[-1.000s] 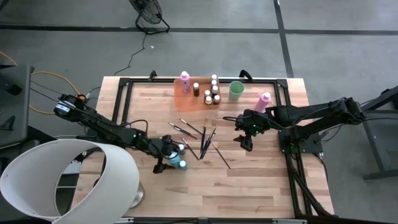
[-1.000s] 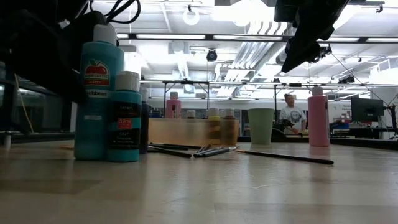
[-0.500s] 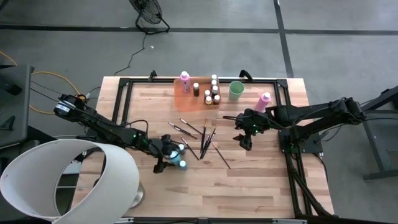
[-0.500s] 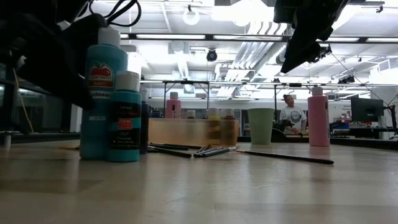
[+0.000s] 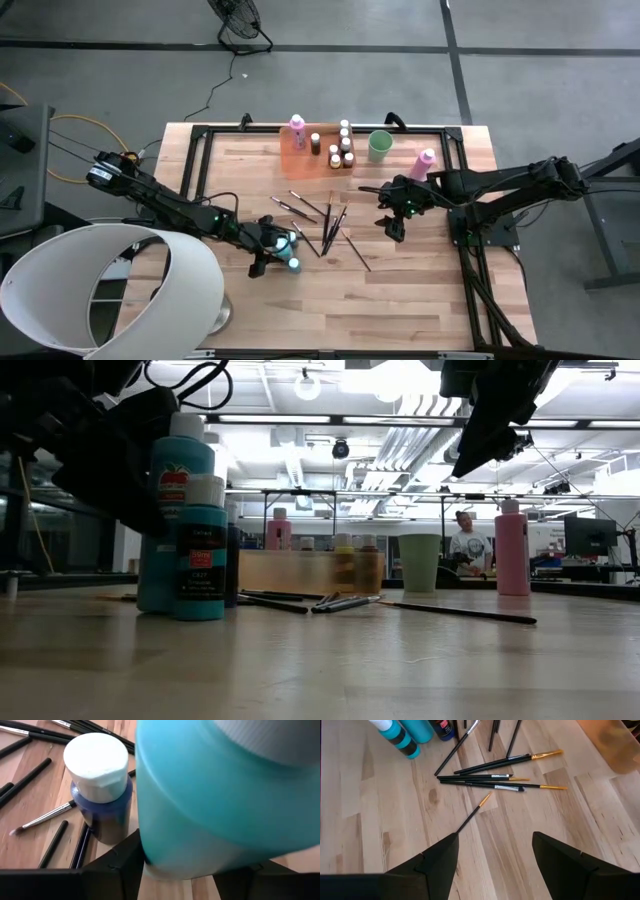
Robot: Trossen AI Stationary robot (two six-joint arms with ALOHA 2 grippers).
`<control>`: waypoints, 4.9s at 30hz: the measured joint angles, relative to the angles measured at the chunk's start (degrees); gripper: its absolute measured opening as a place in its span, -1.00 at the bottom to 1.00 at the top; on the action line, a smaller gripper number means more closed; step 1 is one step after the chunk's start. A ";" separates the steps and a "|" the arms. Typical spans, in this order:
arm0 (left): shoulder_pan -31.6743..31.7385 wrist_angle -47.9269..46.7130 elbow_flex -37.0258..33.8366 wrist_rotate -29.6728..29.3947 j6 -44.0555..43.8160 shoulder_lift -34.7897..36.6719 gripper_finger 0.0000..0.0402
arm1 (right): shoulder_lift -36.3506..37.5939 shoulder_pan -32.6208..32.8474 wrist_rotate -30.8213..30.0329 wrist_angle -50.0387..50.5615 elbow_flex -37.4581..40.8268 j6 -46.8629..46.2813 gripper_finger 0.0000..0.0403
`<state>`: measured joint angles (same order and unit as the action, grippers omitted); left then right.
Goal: Pick & Place Paint Supplies
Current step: Put the large blue paint bottle into the orange bin
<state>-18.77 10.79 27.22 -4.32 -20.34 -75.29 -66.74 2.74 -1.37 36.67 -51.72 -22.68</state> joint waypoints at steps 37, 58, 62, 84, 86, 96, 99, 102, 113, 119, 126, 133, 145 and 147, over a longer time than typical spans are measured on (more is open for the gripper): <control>0.05 -27.04 20.92 -7.22 -3.47 0.96 -0.12 | -10.40 5.64 2.81 -44.90 0.00 3.16 0.22; 0.05 -28.71 23.50 -8.79 -7.12 0.96 -0.12 | -29.37 6.64 -1.28 -63.08 -10.66 10.94 0.22; 0.05 -28.77 23.50 -8.85 -7.36 0.96 -0.12 | -29.48 6.64 -1.65 -63.02 -10.67 10.90 0.22; 0.05 -28.77 23.50 -8.90 -7.65 0.96 -0.12 | -33.71 7.02 -4.89 -69.02 -10.65 10.38 0.22; 0.05 -28.67 23.50 -8.90 -7.67 0.96 -0.12 | -34.69 7.02 -4.64 -70.05 -10.72 10.32 0.22; 0.05 -28.71 23.52 -8.87 -7.32 0.98 -0.12 | -36.17 7.02 -4.87 -71.66 -11.23 8.60 0.22; 0.05 -28.55 23.52 -8.87 -7.10 0.98 -0.12 | -36.17 7.02 -4.90 -71.67 -11.23 8.57 0.19; 0.05 -28.46 23.52 -8.87 -7.10 0.98 -0.12 | -36.17 7.02 -4.60 -72.24 -11.23 8.58 0.10; 0.05 -27.44 23.52 -8.55 -7.42 0.98 -0.12 | -36.17 7.04 -2.98 -73.39 -11.23 9.76 -0.30; 0.05 -27.12 23.52 -8.55 -7.81 1.01 -0.12 | -36.17 7.02 -2.78 -74.16 -11.21 9.90 -0.41; 0.05 -27.26 23.52 -8.55 -7.50 1.01 -0.07 | -36.17 7.02 -2.87 -73.22 -11.22 9.64 -0.43; 0.05 -27.28 23.52 -8.74 -7.56 1.00 0.13 | -35.97 6.99 -3.23 -72.61 -11.23 8.43 -0.44; 0.07 -27.58 23.61 -10.65 -7.97 5.80 0.19 | -29.28 6.13 -4.76 -64.57 -11.21 10.34 -0.45; 0.05 -27.47 23.61 -11.71 -8.17 7.07 0.19 | -27.42 5.75 -5.76 -63.17 -11.21 10.39 -0.45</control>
<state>-18.72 -16.68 50.83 -16.03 -28.52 -68.21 -94.17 8.49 -7.12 -26.51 -62.94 -12.29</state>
